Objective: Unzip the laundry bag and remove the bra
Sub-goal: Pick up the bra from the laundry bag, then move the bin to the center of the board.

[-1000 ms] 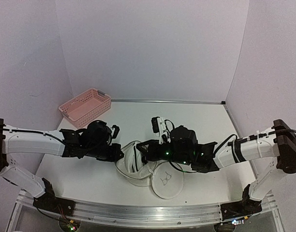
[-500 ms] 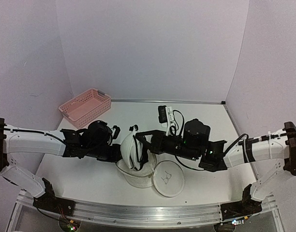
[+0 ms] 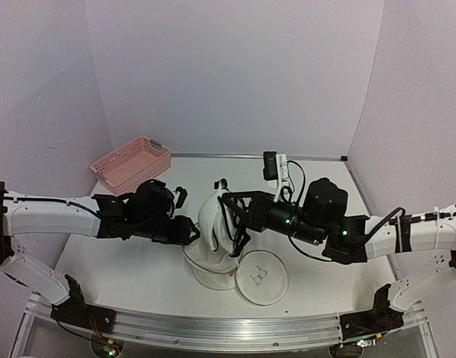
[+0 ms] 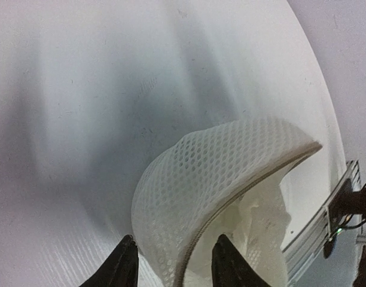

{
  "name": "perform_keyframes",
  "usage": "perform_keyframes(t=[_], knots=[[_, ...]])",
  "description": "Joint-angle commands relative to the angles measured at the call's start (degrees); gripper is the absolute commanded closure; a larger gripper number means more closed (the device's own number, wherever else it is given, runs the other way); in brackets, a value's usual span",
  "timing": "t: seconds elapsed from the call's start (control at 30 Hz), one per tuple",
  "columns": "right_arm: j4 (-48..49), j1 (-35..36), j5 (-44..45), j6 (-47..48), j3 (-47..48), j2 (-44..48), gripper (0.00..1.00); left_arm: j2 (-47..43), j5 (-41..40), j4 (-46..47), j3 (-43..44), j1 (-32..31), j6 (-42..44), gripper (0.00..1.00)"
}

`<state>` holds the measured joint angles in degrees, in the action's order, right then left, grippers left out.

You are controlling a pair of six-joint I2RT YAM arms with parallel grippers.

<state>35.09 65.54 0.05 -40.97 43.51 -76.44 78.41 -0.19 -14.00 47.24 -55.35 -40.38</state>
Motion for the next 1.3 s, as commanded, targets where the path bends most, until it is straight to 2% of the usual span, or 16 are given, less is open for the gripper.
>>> perform_keyframes(t=[0.0,0.2,0.4,0.63,0.67,0.8,0.97,1.27], knots=[[0.0,-0.2,3.7,2.6,-1.4,4.5,1.0,-2.9,-1.5,0.4,5.8,-0.2,1.5,0.52],[-2.1,-0.2,5.2,4.4,-2.5,7.0,1.0,-4.6,-5.3,-6.8,14.8,-0.1,5.8,0.37],[-3.0,-0.2,5.1,5.9,-3.2,8.7,1.0,-4.3,-13.5,-15.5,24.0,1.5,11.7,0.27],[-3.5,-0.2,3.8,7.3,-3.3,9.7,1.0,-5.0,-14.5,-17.4,26.6,9.6,17.9,0.2],[-3.5,-0.2,3.6,7.6,-3.4,9.9,1.0,-5.0,-14.8,-17.9,27.2,11.9,19.9,0.16],[-3.8,-0.2,3.4,7.8,-3.4,10.2,1.0,-3.3,-19.5,-19.5,29.8,14.6,23.5,0.06],[-4.4,-0.2,2.7,8.1,-3.0,10.5,1.0,1.3,-23.6,-22.4,34.3,19.7,26.2,0.02],[-4.6,-0.2,1.8,7.8,-3.9,12.1,1.0,11.0,-23.2,-23.5,39.4,28.8,30.2,0.01]])
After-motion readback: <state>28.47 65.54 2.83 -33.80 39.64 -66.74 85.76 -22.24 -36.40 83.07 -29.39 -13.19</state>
